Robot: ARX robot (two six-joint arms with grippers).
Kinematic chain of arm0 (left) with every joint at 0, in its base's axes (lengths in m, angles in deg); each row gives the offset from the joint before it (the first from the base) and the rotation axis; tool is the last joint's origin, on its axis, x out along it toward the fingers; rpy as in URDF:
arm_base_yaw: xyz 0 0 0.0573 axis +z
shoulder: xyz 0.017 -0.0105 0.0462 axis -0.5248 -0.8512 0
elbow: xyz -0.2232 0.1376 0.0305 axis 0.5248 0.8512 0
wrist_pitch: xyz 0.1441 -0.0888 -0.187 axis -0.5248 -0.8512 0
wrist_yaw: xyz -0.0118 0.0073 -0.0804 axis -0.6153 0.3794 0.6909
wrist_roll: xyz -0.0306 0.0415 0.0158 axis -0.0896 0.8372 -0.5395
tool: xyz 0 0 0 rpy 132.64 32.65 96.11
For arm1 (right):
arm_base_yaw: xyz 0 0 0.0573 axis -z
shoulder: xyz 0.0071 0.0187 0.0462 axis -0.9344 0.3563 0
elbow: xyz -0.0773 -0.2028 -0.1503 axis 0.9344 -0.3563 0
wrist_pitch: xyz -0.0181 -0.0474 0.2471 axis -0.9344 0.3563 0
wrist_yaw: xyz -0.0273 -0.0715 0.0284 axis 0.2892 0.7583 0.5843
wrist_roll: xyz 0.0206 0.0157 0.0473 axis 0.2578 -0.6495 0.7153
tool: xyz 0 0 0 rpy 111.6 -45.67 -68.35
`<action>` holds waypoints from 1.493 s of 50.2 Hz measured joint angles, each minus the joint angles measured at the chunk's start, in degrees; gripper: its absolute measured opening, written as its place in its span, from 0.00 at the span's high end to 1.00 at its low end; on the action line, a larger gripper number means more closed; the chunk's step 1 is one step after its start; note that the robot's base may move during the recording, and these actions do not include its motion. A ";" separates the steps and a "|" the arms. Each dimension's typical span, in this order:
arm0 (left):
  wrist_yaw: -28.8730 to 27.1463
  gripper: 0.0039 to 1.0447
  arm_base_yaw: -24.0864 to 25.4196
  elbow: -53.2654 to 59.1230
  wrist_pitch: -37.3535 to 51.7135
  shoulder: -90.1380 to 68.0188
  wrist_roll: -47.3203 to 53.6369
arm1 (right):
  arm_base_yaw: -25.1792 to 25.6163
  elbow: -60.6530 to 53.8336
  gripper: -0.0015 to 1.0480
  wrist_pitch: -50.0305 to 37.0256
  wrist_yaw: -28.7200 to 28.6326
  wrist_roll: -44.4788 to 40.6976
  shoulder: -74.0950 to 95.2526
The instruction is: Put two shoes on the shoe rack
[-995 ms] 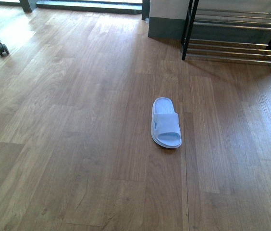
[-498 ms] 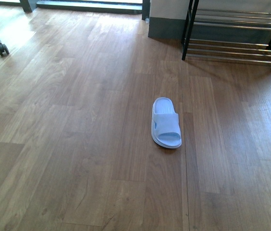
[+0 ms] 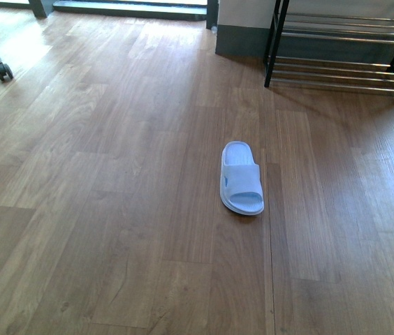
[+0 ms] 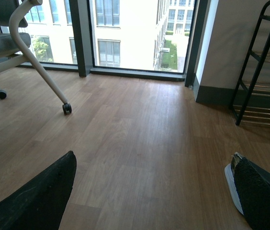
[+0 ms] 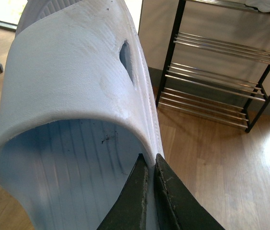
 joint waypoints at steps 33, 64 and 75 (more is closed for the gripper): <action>0.00 0.09 0.00 0.00 0.00 0.00 0.00 | -0.33 0.00 0.98 0.00 0.00 -0.15 0.00; -0.09 0.09 0.00 0.00 0.02 0.00 0.00 | -0.39 -0.07 0.98 0.00 0.02 -0.17 0.00; 0.17 0.09 0.00 0.00 0.02 0.00 0.00 | -0.39 -0.15 0.98 0.00 0.55 -0.17 -0.04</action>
